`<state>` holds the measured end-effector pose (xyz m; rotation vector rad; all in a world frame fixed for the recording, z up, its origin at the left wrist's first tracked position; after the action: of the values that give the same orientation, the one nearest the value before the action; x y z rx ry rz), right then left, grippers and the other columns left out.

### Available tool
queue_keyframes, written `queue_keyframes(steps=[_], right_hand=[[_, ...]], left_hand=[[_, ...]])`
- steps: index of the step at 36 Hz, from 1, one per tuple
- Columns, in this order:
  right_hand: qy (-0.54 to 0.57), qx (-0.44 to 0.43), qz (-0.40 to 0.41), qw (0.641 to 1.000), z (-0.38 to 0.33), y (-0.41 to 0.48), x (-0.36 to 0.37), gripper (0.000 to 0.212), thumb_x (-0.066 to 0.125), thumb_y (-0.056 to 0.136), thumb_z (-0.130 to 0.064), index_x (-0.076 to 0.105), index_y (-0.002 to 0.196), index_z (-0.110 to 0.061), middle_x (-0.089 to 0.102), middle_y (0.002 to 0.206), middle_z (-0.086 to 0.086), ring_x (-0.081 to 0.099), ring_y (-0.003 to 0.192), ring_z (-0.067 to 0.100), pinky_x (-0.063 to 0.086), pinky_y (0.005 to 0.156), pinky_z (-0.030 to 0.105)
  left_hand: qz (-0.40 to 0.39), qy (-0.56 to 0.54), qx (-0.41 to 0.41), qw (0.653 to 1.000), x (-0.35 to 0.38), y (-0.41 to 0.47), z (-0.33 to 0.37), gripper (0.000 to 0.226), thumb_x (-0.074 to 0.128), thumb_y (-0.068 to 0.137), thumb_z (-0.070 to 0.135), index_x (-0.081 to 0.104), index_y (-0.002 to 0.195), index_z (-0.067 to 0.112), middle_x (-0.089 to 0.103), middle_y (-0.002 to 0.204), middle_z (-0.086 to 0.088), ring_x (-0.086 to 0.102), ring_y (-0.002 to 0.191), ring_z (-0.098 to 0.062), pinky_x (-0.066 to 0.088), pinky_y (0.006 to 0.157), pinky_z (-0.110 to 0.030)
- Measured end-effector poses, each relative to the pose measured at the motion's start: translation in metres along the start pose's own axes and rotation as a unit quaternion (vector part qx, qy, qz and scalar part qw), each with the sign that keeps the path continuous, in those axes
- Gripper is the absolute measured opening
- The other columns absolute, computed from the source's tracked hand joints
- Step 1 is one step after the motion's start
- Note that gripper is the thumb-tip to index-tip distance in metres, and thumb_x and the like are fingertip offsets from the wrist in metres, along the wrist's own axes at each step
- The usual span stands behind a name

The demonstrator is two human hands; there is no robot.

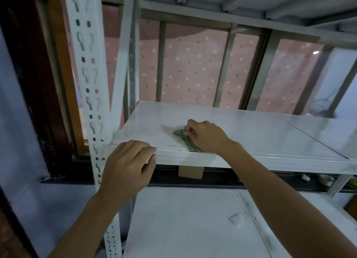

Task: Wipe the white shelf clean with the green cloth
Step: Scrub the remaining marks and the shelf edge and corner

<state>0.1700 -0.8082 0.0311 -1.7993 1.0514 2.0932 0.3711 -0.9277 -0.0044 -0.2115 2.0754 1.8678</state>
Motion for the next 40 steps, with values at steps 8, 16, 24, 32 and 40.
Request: queue_keyframes(steps=[8,16,24,32,40], right_hand=[[-0.038,0.064,-0.023,0.997,0.041,-0.023,-0.008,0.017,0.039,0.101,-0.028,0.049,0.109,-0.017,0.06,0.09,0.009,0.055,0.074,0.029,0.044,0.063,0.035],[-0.07,0.209,-0.035,0.975,0.17,-0.084,-0.034,0.017,0.037,0.102,-0.031,0.047,0.108,-0.018,0.056,0.092,0.008,0.053,0.078,0.03,0.041,0.066,0.036],[-0.101,0.324,-0.021,0.94,0.298,-0.149,-0.061,0.022,0.035,0.102,-0.032,0.05,0.108,-0.017,0.061,0.098,0.013,0.053,0.08,0.031,0.044,0.071,0.038],[-0.118,0.366,-0.031,0.923,0.35,-0.158,-0.065,0.018,0.043,0.098,-0.028,0.048,0.107,-0.013,0.056,0.089,0.009,0.054,0.079,0.03,0.042,0.068,0.037],[-0.107,0.277,-0.051,0.953,0.303,-0.114,-0.048,0.02,0.043,0.099,-0.032,0.047,0.105,-0.013,0.058,0.088,0.011,0.056,0.078,0.029,0.049,0.069,0.039]], left_hand=[[-0.023,-0.034,0.038,0.998,0.057,0.032,0.058,0.011,0.074,0.091,0.017,0.079,0.094,0.007,0.074,0.091,-0.006,0.07,0.082,-0.026,0.056,0.073,-0.037],[-0.035,-0.067,0.082,0.994,0.106,0.056,0.129,0.014,0.073,0.092,0.019,0.075,0.082,0.01,0.071,0.082,-0.003,0.066,0.074,-0.024,0.054,0.068,-0.036],[-0.033,-0.064,0.093,0.993,0.142,0.068,0.169,0.022,0.064,0.098,0.016,0.07,0.078,0.01,0.065,0.078,-0.004,0.059,0.069,-0.026,0.05,0.062,-0.037],[-0.018,-0.069,0.09,0.993,0.15,0.072,0.172,0.028,0.062,0.099,0.011,0.068,0.072,0.01,0.063,0.074,-0.003,0.055,0.064,-0.024,0.048,0.058,-0.038],[-0.008,-0.046,0.095,0.994,0.131,0.062,0.156,0.025,0.067,0.096,0.004,0.066,0.071,0.008,0.064,0.075,-0.006,0.058,0.065,-0.028,0.05,0.059,-0.041]])
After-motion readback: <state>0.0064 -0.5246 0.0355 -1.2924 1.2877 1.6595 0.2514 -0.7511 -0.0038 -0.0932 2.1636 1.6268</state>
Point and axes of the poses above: each hand's wrist, its own y-axis towards the middle knuckle, its own x-axis out of the palm, z = x × y, the point moved 8 cm from there along y, towards the middle knuckle
